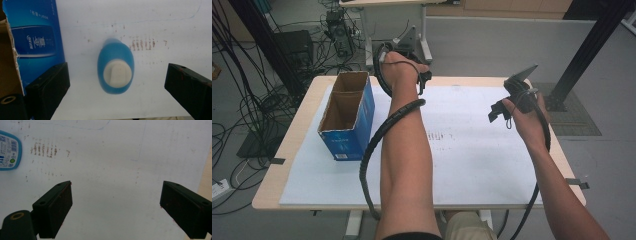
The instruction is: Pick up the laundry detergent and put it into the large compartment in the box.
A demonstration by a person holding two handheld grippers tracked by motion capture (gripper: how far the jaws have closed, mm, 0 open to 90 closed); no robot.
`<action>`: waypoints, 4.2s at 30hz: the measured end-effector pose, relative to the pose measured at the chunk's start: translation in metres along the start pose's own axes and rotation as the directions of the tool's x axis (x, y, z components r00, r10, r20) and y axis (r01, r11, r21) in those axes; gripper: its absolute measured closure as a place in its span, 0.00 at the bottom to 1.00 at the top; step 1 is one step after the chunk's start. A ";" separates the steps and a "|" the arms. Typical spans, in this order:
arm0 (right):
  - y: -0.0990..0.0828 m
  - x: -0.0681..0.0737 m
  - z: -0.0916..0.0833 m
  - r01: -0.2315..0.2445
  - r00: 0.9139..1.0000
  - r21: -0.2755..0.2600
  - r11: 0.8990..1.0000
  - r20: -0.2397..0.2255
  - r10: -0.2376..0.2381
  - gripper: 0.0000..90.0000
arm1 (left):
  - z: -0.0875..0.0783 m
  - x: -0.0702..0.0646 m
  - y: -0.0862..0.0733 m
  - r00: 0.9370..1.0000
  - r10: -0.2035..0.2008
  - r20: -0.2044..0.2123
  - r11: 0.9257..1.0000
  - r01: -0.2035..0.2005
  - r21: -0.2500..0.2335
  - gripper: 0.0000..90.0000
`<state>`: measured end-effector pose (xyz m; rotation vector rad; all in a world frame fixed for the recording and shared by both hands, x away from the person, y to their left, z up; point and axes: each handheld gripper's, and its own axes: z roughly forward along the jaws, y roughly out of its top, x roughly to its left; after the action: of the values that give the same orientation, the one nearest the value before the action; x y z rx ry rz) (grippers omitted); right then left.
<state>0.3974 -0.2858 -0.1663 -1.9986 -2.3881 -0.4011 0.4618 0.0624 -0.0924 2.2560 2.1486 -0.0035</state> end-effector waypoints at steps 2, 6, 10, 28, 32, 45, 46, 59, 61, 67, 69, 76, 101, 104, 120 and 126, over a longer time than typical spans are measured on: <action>0.000 0.000 0.000 0.000 1.000 0.000 1.000 0.002 0.000 0.12 | 0.002 -0.001 0.000 1.000 0.002 -0.003 1.000 -0.002 -0.002 0.07; 0.000 0.001 0.001 0.001 1.000 0.001 1.000 -0.001 -0.001 0.12 | 0.011 -0.001 0.000 1.000 -0.005 0.003 1.000 0.005 0.001 0.07; 0.000 0.001 0.001 0.001 1.000 0.001 1.000 -0.003 -0.001 0.12 | 0.018 -0.001 0.001 1.000 -0.006 0.007 1.000 0.006 0.010 0.07; -0.002 -0.001 0.004 0.009 1.000 -0.001 1.000 -0.003 -0.009 0.12 | 0.049 -0.001 0.007 1.000 -0.006 0.019 0.998 0.005 0.057 0.07; -0.002 -0.001 0.003 0.008 1.000 -0.002 1.000 -0.002 -0.008 0.12 | 0.058 -0.001 0.008 1.000 -0.004 0.025 0.998 0.003 0.070 0.07; -0.002 -0.001 0.006 0.009 1.000 0.000 1.000 -0.002 -0.009 0.12 | 0.072 0.004 0.004 0.999 -0.013 0.034 0.998 0.011 0.066 0.07; -0.001 -0.001 0.006 0.008 1.000 0.003 1.000 -0.003 -0.008 0.12 | 0.073 0.004 0.003 0.999 -0.015 0.036 0.998 0.012 0.065 0.07; -0.003 0.001 0.006 0.016 1.000 -0.004 1.000 0.003 -0.016 0.12 | 0.077 0.002 0.001 1.000 -0.004 0.026 0.998 0.002 0.065 0.07; -0.003 0.000 0.005 0.016 1.000 -0.003 1.000 0.004 -0.016 0.12 | 0.077 0.002 0.002 1.000 -0.002 0.028 0.998 0.000 0.068 0.07; -0.003 0.000 0.004 0.015 1.000 -0.005 1.000 0.003 -0.015 0.12 | 0.076 0.000 0.002 1.000 0.002 0.029 0.998 -0.004 0.062 0.07; -0.003 0.000 0.004 0.015 1.000 -0.006 1.000 0.004 -0.015 0.12 | 0.076 0.000 0.002 0.999 0.005 0.032 0.998 -0.007 0.064 0.07; -0.003 0.001 0.005 0.017 1.000 -0.004 1.000 0.006 -0.017 0.12 | 0.075 0.000 0.002 0.999 0.013 0.034 0.998 -0.015 0.061 0.07; -0.001 0.005 0.006 0.022 1.000 0.003 1.000 0.005 -0.022 0.12 | 0.070 0.003 -0.001 0.999 0.008 0.032 0.999 -0.009 0.049 0.08; -0.001 0.005 0.007 0.019 1.000 0.006 1.000 0.006 -0.019 0.12 | 0.071 0.002 -0.001 1.000 0.006 0.030 0.999 -0.008 0.048 0.08; -0.001 0.004 0.006 0.017 1.000 0.005 1.000 0.003 -0.017 0.12 | 0.070 0.001 -0.001 1.000 0.010 0.026 0.999 -0.011 0.049 0.08; -0.001 0.003 0.007 0.016 1.000 0.006 1.000 0.000 -0.016 0.12 | 0.070 -0.001 -0.001 1.000 0.010 0.023 0.999 -0.011 0.048 0.08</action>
<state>0.3973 -0.2815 -0.1724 -1.9777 -2.4039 -0.3942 0.4623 0.0604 -0.1622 2.2815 2.1478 -0.0814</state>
